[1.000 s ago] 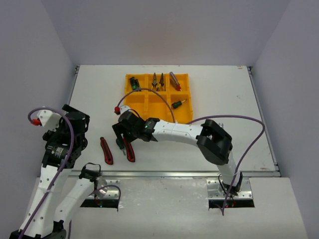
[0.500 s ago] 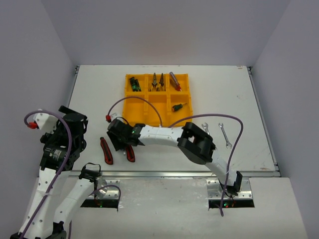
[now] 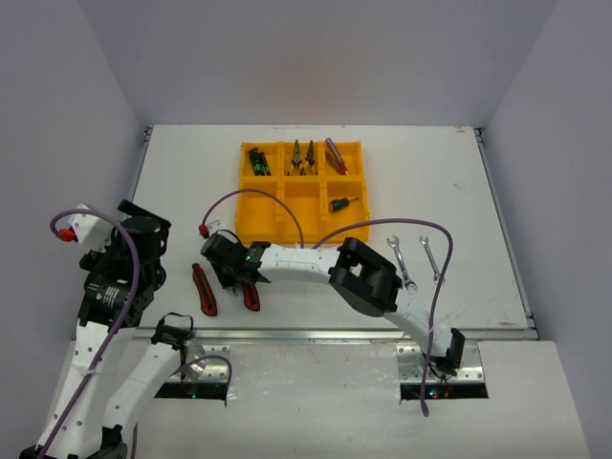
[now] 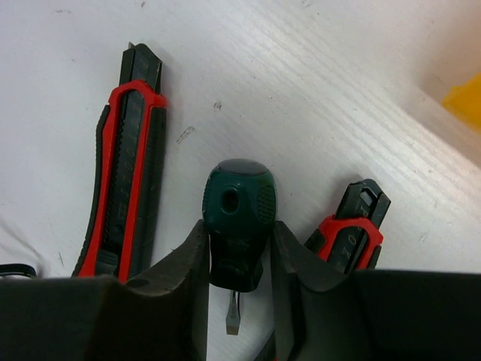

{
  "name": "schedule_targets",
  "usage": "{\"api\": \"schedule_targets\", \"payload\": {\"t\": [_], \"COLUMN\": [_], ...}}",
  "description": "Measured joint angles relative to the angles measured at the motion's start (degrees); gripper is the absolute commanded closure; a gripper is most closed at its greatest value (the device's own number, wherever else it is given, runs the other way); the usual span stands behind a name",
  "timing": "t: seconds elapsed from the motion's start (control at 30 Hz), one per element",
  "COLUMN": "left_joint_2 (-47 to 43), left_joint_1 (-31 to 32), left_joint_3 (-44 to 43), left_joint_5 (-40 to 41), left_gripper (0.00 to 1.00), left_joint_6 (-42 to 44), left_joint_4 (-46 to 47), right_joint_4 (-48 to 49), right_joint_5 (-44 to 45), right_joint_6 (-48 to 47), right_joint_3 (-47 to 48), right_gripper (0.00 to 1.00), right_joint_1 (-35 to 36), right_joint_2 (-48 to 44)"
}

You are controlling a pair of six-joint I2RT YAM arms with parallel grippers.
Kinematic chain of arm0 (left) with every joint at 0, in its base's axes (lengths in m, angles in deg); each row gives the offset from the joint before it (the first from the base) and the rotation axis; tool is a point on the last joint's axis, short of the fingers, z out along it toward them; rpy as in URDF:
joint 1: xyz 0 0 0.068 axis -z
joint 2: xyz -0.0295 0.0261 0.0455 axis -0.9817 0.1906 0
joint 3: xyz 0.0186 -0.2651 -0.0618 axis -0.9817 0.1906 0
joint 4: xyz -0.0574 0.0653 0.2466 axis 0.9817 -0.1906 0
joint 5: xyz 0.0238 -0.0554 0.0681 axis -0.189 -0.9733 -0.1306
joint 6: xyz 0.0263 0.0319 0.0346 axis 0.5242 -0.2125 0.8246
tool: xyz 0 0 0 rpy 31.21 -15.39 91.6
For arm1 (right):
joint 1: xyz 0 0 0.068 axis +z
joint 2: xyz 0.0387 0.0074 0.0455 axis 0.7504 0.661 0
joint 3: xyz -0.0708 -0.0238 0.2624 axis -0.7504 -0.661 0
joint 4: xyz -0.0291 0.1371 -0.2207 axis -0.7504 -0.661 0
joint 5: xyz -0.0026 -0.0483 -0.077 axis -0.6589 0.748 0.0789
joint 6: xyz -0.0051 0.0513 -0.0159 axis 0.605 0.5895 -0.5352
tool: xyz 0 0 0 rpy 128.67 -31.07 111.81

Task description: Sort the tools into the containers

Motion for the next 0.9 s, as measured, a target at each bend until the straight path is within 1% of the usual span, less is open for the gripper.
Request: {"api": "schedule_targets", "payload": {"t": [0.17,0.33,0.43,0.57,0.67,0.73,0.8,0.9], "left_joint_2": [0.02,0.02,0.02,0.02,0.02,0.09,1.01,3.14], "left_joint_1": [0.0,0.0,0.0,0.0,0.0,0.0,0.0,0.0], "left_joint_3": [0.01,0.21,0.43,0.88,2.11,3.51,4.82,5.48], "left_joint_5": [-0.82,-1.94,-2.82,-4.37,-6.97,-10.45,-14.34,-18.84], "left_gripper": [0.0,0.0,0.0,0.0,0.0,0.0,0.0,0.0], "left_joint_6": [1.02,2.3,3.16,5.41,8.04,10.4,13.05,15.92], "left_joint_4": [0.7,1.82,2.36,4.15,6.61,8.98,11.04,12.94], "right_joint_4": [3.07,2.7,3.72,5.09,7.56,7.9,7.26,5.54], "right_joint_5": [-1.37,-4.06,-5.45,-7.22,-8.0,-8.24,-7.8,-5.94], "right_joint_6": [-0.46,-1.53,-2.53,-3.23,-3.57,-5.03,-8.32,-17.56], "right_joint_3": [-3.31,-8.22,-11.56,-17.82,-23.82,-28.47,-31.9,-34.98], "right_gripper": [0.84,0.87,0.87,0.88,0.89,0.9,0.89,0.9], "right_joint_1": [0.0,-0.02,-0.14,-1.62,-5.83,-11.39,-17.98,-26.15], "right_joint_2": [-1.63,-6.91,-13.1,-25.93,-35.32,-40.55,-43.45,-43.66]}}
